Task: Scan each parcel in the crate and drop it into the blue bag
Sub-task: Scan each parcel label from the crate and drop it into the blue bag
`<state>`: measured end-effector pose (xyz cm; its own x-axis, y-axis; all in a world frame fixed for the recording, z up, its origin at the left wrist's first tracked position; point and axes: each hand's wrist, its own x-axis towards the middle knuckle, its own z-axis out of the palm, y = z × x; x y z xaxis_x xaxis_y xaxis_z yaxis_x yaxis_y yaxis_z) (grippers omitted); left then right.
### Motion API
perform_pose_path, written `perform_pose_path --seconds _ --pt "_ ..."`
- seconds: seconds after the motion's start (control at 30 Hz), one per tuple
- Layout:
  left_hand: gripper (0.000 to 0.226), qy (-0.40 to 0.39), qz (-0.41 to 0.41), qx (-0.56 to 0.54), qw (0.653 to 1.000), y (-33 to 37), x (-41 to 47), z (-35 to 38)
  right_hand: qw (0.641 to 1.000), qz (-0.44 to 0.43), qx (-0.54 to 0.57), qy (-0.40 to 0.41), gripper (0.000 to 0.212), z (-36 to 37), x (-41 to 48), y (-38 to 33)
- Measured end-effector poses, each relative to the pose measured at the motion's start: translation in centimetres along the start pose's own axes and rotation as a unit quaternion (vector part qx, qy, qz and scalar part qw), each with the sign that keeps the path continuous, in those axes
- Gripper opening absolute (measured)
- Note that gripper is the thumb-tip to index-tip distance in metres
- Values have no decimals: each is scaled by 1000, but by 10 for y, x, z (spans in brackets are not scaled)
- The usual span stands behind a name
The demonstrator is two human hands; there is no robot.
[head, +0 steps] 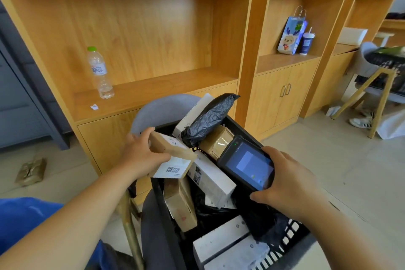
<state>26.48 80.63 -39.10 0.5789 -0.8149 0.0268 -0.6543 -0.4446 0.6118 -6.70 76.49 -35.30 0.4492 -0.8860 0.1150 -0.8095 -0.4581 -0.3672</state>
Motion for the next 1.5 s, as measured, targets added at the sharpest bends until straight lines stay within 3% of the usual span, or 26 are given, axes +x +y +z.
perform_pose_path --seconds 0.2,0.37,0.73,0.97,1.3,1.5 --pt "89 8 -25 -211 977 -1 -59 -5 1000 7 -4 10 101 -3 -37 1" --pt "88 60 -28 -279 958 8 -106 2 1000 4 -21 -10 92 -5 -65 1" --pt "76 102 2 -301 948 18 -139 7 995 -16 -83 -47 89 -19 -94 0" --pt "78 114 9 -303 946 14 -146 8 994 -21 -94 -44 91 -23 -102 -1" --pt "86 135 5 -299 945 -8 -171 -16 998 -48 -12 36 96 -12 -109 -21" --pt "87 128 -2 -302 945 -71 -220 -50 994 -102 28 32 88 5 -106 -54"
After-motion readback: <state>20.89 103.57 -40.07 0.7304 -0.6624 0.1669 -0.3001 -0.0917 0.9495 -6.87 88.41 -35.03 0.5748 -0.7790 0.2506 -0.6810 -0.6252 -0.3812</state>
